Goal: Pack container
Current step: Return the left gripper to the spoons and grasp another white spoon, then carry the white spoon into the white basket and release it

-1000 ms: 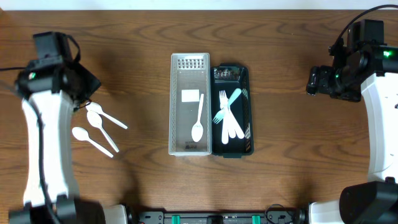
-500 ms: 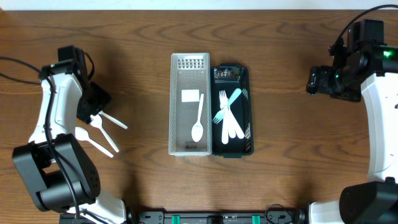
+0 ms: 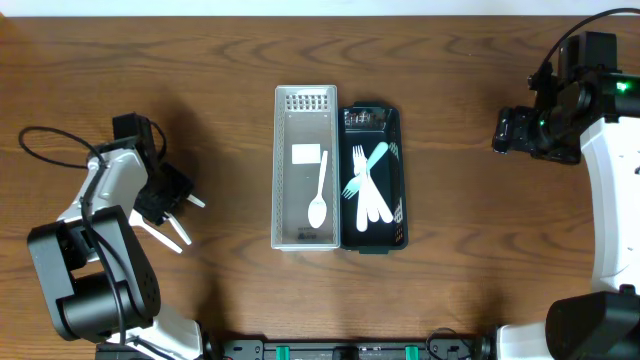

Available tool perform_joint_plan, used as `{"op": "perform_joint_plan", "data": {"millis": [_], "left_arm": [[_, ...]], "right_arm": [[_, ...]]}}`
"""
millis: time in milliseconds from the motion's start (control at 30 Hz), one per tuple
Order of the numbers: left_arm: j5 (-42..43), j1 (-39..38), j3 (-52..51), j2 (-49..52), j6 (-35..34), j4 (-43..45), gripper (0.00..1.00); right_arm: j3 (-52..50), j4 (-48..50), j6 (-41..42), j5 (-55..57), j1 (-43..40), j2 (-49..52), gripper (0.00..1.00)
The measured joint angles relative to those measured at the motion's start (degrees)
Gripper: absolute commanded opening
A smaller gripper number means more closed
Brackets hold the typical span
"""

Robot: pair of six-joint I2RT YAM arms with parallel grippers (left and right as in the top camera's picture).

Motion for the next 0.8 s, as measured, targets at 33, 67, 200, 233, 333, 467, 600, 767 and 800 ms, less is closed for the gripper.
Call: {"op": "perform_joint_plan", "data": {"millis": [33,67,200,233,333,467,600,767,800], "left_arm": [[0.07,0.04,-0.07,0.00,0.26,0.20,0.56],[0.17,0.07,-0.07,0.00,0.55,0.55,0.56],[0.55,0.39,-0.07,0.00,1.51,1.11,0.56],[0.61,0.52,-0.07,0.00,1.60,1.16,0.56],[0.83,1.01,-0.07,0.00,1.79,1.20,0.56],[0.85,1.90,-0.07,0.00,2.56,1.22,0.56],[0.85,2.54,-0.07,0.00,3.06,1.36,0.56],[0.87,2.58,-0.07,0.20,3.43,2.19,0.55],[0.87,2.56,-0.07,0.35,3.61,2.43,0.56]], "right_arm": [[0.00,0.00,0.00,0.00,0.00,0.00,0.82],[0.00,-0.02,0.00,0.00,0.00,0.00,0.82],[0.00,-0.02,0.00,0.00,0.00,0.00,0.82],[0.00,-0.02,0.00,0.00,0.00,0.00,0.82],[0.00,-0.02,0.00,0.00,0.00,0.00,0.82],[0.00,-0.02,0.00,0.00,0.00,0.00,0.82],[0.00,-0.02,0.00,0.00,0.00,0.00,0.82],[0.00,-0.09,0.00,0.00,0.00,0.00,0.82],[0.00,-0.17,0.00,0.00,0.00,0.00,0.82]]}}
